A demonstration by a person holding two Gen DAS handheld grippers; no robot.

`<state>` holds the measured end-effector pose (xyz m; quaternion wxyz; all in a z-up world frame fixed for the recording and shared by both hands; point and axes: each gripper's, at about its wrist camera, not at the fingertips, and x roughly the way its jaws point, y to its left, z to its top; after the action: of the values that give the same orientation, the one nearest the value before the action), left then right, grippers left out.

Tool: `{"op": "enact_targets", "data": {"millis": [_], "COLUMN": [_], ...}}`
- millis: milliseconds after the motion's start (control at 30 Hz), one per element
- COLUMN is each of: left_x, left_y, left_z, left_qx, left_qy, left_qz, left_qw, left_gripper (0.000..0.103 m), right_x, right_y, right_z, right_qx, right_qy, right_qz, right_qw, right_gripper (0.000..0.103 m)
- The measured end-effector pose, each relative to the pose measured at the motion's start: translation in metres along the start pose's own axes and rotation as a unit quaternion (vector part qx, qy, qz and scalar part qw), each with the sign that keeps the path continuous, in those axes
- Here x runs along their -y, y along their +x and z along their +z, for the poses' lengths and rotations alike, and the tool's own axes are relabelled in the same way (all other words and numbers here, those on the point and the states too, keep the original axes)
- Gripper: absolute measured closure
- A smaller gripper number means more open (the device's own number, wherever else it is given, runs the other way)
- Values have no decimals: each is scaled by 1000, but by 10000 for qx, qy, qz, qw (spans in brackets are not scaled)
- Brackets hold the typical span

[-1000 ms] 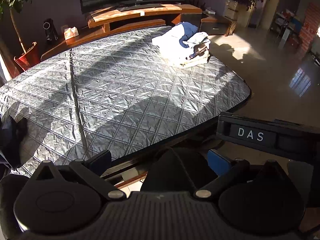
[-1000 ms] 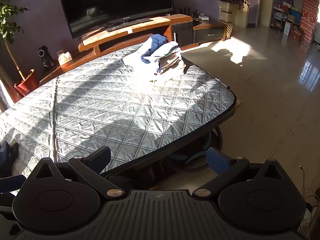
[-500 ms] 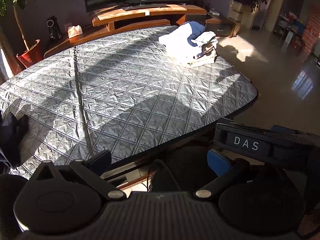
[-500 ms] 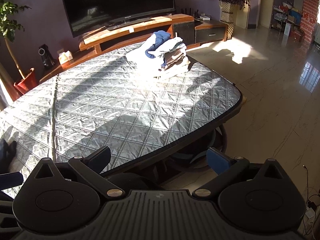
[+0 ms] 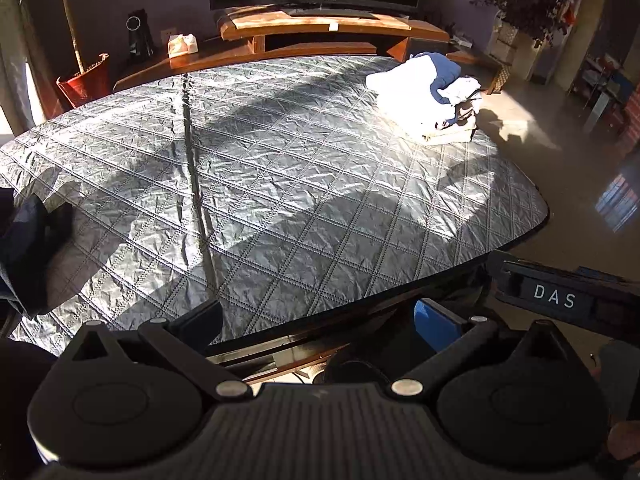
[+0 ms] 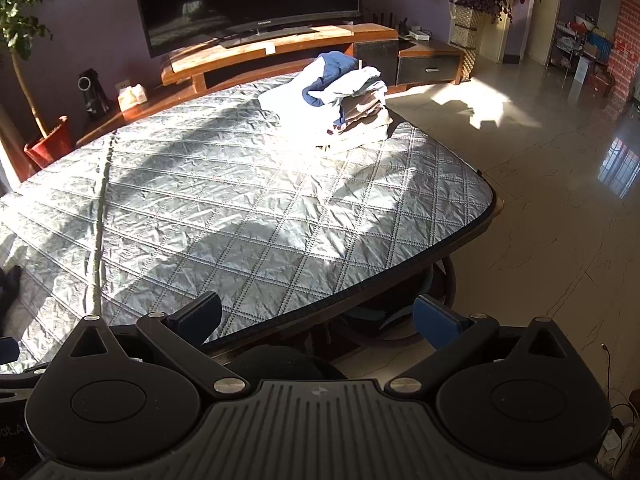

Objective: Fold clothes

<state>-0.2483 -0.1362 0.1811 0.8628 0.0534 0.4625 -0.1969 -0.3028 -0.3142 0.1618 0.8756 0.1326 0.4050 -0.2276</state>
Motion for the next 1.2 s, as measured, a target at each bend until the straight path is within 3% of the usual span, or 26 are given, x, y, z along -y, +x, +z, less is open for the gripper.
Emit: {"op": "enact_targets", "data": {"millis": [467, 767, 1033, 1200], "left_x": [-72, -122, -158, -185], "left_y": [17, 19, 1, -8], "left_z": [10, 5, 3, 1], "left_qx": [-31, -14, 234, 361], "left_qy": [-234, -974, -1255, -1754], "left_qz": [663, 629, 781, 799], "left_qw": [9975, 9933, 9887, 9806], "left_gripper": [1, 1, 1, 1], "right_x": [-48, -103, -125, -151], "right_y": [18, 18, 46, 46], "right_z": [1, 12, -1, -7], "right_qx": [-145, 373, 174, 192], "right_qy": [-437, -1189, -769, -1091], "right_qz": [581, 926, 1561, 1712], "right_qw": [9972, 9879, 9846, 9790], "right_gripper": [0, 0, 1, 0]}}
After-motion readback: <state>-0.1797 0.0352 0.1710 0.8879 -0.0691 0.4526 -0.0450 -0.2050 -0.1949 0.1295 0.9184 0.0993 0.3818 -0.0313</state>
